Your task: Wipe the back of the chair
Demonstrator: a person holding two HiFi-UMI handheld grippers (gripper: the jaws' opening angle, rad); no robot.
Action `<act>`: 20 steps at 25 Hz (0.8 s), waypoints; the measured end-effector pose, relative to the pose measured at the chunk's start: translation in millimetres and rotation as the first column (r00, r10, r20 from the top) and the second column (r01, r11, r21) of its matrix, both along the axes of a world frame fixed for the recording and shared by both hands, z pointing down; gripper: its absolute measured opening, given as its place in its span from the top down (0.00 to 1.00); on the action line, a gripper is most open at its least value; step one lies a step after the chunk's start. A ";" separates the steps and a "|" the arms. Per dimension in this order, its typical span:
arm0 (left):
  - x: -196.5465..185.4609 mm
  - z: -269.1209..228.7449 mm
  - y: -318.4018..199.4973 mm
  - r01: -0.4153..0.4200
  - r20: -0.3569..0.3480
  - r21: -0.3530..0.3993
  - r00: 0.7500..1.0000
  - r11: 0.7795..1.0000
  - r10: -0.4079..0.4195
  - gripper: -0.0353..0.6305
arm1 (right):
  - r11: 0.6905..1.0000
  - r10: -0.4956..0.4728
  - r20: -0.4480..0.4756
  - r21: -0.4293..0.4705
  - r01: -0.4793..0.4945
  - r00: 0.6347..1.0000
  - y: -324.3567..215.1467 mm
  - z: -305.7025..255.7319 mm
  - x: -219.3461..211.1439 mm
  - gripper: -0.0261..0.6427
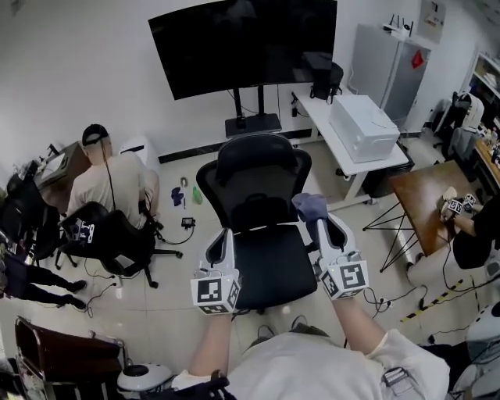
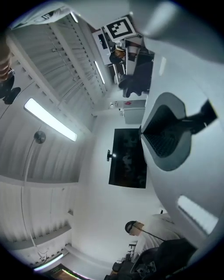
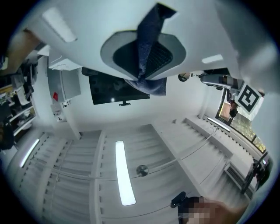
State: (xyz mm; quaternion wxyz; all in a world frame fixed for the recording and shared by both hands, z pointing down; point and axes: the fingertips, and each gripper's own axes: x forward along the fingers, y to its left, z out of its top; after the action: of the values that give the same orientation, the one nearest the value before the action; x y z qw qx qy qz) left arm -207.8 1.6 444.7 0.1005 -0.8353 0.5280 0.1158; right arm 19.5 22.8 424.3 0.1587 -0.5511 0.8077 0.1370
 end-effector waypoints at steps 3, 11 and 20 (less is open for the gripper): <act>-8.8 1.7 5.0 -0.010 0.021 -0.001 1.000 1.000 0.010 0.85 | 1.000 -0.005 -0.004 -0.011 0.004 1.000 6.2 7.3 -10.7 0.89; 1.9 21.1 77.1 0.029 0.073 -0.013 0.997 0.999 -0.028 0.85 | 0.999 -0.046 0.016 -0.001 0.046 0.999 92.2 19.0 8.9 0.89; 59.6 28.8 244.1 0.031 0.005 -0.001 1.000 1.000 -0.031 0.85 | 0.996 -0.086 0.017 0.019 0.086 0.996 254.8 35.1 72.9 0.89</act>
State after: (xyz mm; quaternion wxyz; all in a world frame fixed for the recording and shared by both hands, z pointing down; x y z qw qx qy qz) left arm -148.3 245.7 473.5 0.1031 -0.8274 0.5407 0.1116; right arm 92.4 277.6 459.4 0.1767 -0.5154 0.8280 0.1326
